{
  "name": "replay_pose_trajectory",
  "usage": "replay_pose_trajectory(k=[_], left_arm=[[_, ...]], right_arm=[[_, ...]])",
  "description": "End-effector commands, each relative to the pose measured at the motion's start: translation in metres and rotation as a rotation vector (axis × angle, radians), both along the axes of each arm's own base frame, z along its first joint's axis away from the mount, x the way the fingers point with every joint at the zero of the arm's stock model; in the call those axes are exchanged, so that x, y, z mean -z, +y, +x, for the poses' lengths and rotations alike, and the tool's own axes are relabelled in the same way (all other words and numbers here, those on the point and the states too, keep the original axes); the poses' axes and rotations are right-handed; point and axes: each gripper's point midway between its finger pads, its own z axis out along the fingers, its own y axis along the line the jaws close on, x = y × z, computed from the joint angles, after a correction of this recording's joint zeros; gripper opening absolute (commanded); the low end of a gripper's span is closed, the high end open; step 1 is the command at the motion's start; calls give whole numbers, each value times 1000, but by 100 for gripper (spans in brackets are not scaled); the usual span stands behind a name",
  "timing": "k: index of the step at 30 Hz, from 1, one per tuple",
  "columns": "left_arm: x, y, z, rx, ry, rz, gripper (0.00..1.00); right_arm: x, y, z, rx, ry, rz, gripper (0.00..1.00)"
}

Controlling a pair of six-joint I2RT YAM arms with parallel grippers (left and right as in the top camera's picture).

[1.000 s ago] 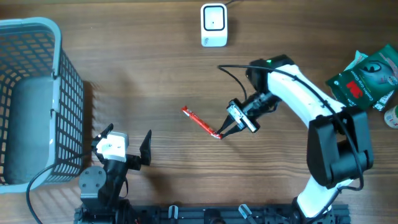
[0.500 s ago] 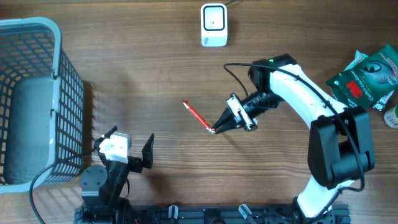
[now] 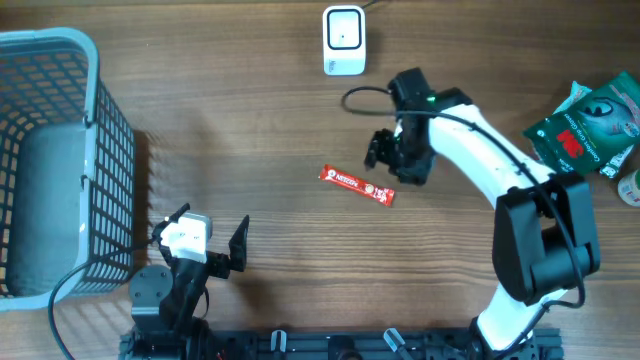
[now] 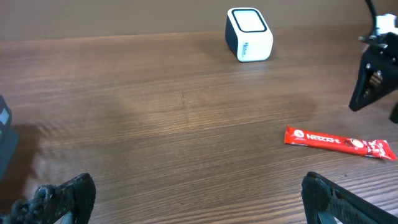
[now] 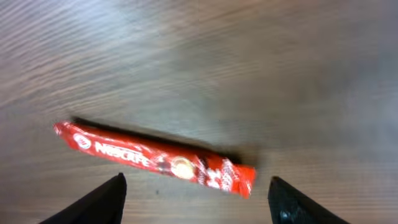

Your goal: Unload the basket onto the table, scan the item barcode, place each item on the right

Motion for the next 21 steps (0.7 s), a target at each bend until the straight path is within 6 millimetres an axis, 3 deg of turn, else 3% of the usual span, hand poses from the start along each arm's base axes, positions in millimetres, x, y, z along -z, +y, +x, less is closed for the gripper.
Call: replay_pose_trajectory(k=[1, 4, 6, 7, 9, 10, 17, 19, 21], left_arm=[[0, -3, 1, 15, -9, -13, 100], [-3, -3, 2, 18, -30, 8, 100], [-8, -3, 3, 33, -65, 59, 100], [-12, -3, 5, 37, -90, 77, 100], [-19, -3, 9, 39, -136, 84, 100], [-20, -4, 12, 42, -162, 82, 100], [-16, -3, 17, 39, -191, 80, 100], [-15, -3, 17, 39, -190, 79, 100], [-15, -3, 17, 39, -190, 79, 100]], right_arm=[[-7, 25, -12, -387, -119, -91, 71], [-6, 45, -24, -570, -180, -204, 71], [-7, 62, -28, -780, -255, -270, 71], [-8, 69, -28, -892, -289, -297, 89], [-8, 78, -33, -965, -304, -290, 93], [-7, 78, -34, -1001, -305, -293, 100], [-5, 76, -27, -1060, -316, -282, 100], [1, 79, -33, -1094, -292, -227, 98], [15, 78, -41, -1142, -248, -211, 86]])
